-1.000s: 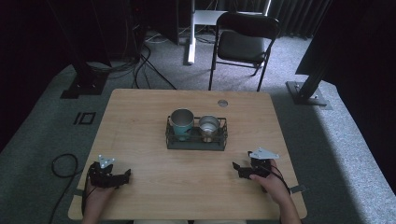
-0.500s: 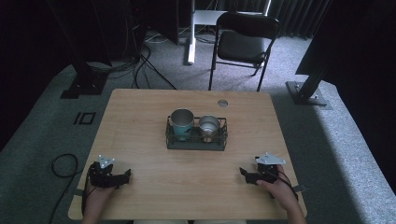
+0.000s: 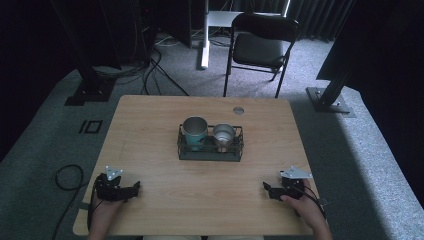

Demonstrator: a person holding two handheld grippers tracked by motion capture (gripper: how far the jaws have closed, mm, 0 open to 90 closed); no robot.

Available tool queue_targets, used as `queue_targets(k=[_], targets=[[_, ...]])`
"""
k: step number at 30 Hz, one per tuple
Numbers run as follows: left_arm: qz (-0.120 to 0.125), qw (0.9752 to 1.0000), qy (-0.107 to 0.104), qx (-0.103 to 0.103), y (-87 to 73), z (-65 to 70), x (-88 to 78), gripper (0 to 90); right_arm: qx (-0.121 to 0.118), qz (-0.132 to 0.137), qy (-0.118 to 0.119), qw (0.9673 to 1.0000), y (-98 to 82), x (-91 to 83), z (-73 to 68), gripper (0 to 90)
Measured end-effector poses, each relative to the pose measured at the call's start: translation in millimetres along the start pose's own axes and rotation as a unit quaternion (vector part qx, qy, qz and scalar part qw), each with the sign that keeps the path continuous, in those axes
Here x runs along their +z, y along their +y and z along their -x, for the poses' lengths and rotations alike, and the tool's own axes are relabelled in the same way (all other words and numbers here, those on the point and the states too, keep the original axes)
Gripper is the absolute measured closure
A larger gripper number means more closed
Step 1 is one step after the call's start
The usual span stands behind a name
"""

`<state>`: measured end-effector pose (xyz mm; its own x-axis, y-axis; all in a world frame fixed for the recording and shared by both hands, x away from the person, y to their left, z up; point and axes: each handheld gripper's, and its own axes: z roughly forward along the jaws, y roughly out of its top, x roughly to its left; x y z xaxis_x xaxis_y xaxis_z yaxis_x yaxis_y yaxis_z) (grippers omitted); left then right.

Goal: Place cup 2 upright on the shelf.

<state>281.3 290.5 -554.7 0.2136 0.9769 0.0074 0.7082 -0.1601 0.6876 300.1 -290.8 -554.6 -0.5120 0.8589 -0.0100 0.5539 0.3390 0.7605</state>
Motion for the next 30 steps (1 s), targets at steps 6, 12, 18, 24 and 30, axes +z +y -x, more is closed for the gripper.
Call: queue_targets(k=[6, 12, 18, 24, 30], targets=[[0.000, 1.0000, 0.000, 0.000, 0.0, 0.0, 0.0, 1.4, 0.010, -0.020, 0.000, 0.9997, -2.7, -1.1, 2.6, 12.6], [0.000, 1.0000, 0.000, 0.000, 0.0, 0.0, 0.0, 1.4, 0.010, -0.026, -0.001, 0.9996, -3.7, -1.5, 2.7, 12.3], [0.000, 1.0000, 0.000, 0.000, 0.0, 0.0, 0.0, 1.4, 0.010, -0.026, -0.001, 0.9996, -3.7, -1.4, 2.8, 12.1], [0.000, 1.0000, 0.000, 0.000, 0.0, 0.0, 0.0, 1.4, 0.011, -0.027, -0.001, 0.9996, -3.7, -1.4, 2.8, 12.1], [0.000, 1.0000, 0.000, 0.000, -0.1, 0.0, 0.0, 1.4, 0.011, -0.027, -0.001, 0.9996, -3.7, -1.4, 2.8, 12.1]])
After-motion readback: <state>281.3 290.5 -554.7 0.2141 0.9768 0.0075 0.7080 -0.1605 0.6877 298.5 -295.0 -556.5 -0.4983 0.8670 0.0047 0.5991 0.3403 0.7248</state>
